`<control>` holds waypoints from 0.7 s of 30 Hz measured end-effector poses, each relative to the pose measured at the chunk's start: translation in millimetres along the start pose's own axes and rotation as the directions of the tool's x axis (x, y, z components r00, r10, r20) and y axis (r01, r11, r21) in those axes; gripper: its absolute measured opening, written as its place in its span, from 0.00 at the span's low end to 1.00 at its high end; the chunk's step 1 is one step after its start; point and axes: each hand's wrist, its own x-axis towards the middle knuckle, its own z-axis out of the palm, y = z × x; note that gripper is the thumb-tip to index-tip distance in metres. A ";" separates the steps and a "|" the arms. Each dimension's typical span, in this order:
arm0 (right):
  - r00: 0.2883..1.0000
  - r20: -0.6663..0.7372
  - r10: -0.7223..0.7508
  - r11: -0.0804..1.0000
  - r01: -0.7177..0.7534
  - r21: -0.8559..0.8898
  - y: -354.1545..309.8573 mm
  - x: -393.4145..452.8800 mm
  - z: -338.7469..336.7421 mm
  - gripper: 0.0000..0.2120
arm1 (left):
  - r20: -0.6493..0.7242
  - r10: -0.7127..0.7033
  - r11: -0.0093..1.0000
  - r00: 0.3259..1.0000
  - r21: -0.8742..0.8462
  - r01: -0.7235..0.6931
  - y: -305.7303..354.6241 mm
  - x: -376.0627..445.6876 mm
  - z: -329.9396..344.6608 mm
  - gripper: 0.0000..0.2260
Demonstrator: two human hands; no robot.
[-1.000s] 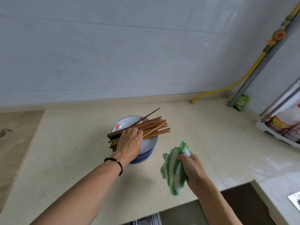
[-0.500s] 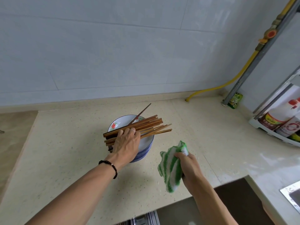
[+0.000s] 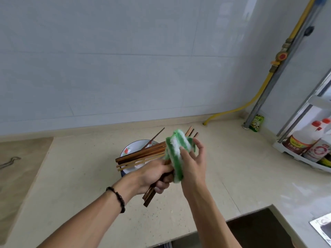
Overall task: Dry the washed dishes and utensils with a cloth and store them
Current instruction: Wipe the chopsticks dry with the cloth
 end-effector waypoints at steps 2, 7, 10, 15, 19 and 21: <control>0.999 -0.033 -0.001 1.000 0.000 -0.023 3.9 0.1 3.6 0.27 | -0.001 -0.027 0.999 1.000 0.026 0.027 1.0 -8.6 9.6 0.15; 0.993 -0.009 0.121 0.991 -0.121 -0.062 -4.8 5.4 9.9 0.10 | -0.114 -0.012 0.987 0.993 0.155 0.030 5.0 -24.5 13.5 0.10; 0.984 -0.087 0.156 0.986 -0.151 0.065 -21.2 18.2 8.2 0.06 | -0.329 0.118 0.926 0.937 0.377 0.015 2.8 -33.3 11.0 0.09; 0.941 -0.011 0.338 0.913 -0.325 0.248 -19.3 16.1 28.1 0.10 | -0.536 0.570 0.707 0.623 0.706 -0.041 -2.7 -21.6 26.0 0.18; 0.941 -0.097 0.324 0.914 -0.285 0.288 -27.2 31.9 33.2 0.12 | -0.499 0.595 0.638 0.630 0.770 0.008 8.0 -33.4 21.2 0.19; 0.944 -0.135 0.300 0.902 -0.235 0.363 -41.3 51.5 29.6 0.14 | -0.491 0.611 0.614 0.621 0.789 0.020 11.5 -43.8 14.5 0.18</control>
